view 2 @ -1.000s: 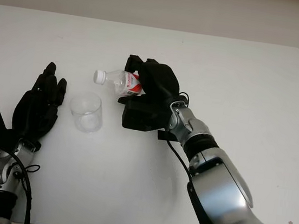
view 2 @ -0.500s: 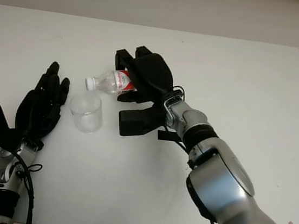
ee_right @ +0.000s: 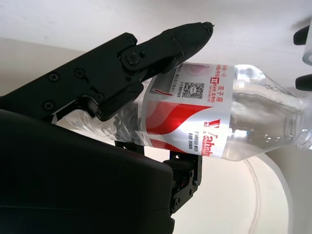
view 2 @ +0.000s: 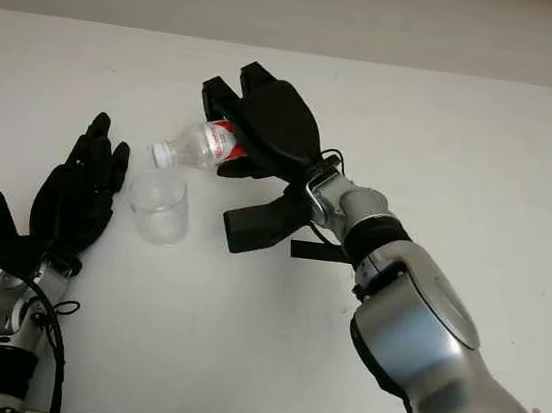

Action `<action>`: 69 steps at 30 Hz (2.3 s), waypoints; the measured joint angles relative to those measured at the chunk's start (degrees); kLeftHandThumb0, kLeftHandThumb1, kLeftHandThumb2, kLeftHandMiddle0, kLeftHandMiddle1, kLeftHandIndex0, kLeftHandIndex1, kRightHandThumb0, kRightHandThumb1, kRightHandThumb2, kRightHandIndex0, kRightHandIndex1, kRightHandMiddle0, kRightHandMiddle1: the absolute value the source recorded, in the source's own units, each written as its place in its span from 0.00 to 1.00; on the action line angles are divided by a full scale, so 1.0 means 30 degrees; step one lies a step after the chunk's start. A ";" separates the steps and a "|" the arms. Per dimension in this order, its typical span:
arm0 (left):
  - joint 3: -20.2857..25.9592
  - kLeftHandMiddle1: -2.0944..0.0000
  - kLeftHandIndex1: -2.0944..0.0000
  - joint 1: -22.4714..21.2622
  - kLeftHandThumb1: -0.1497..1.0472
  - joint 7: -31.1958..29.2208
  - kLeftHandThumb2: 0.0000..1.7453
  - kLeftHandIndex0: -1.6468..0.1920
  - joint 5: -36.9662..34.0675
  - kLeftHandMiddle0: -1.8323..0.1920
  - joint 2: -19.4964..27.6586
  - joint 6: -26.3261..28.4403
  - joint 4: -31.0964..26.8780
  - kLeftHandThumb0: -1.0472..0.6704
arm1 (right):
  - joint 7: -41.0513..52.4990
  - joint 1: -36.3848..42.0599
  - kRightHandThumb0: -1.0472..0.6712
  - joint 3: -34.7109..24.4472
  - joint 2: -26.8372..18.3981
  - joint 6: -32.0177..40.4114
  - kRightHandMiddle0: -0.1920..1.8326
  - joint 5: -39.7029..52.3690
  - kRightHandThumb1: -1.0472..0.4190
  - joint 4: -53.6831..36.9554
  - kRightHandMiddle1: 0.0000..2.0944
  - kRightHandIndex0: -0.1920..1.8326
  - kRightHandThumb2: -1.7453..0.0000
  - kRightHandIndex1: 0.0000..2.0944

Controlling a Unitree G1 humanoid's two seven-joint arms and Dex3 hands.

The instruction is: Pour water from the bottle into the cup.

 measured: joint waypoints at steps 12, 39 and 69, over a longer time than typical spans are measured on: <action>-0.0022 0.97 0.98 -0.0021 1.00 -0.0001 0.25 0.96 0.0019 0.96 -0.0027 -0.0209 0.0123 0.17 | -0.1132 -0.0127 0.33 0.0805 -0.0056 -0.0099 0.49 -0.0685 0.00 0.0150 1.00 0.72 0.85 1.00; -0.0060 0.98 0.98 -0.0279 1.00 -0.0174 0.27 0.97 0.0035 0.98 -0.0029 -0.0697 0.0689 0.18 | -0.4314 -0.0723 0.30 0.2924 -0.0338 0.1291 0.42 -0.2839 0.00 0.0708 1.00 0.71 0.81 1.00; -0.0017 0.97 0.97 -0.0279 1.00 -0.0196 0.27 0.97 0.0024 0.97 0.0017 -0.0504 0.0621 0.18 | 1.3100 0.7803 0.38 -1.1639 0.1688 -0.1761 0.59 1.6778 0.00 -0.4365 1.00 0.78 0.75 1.00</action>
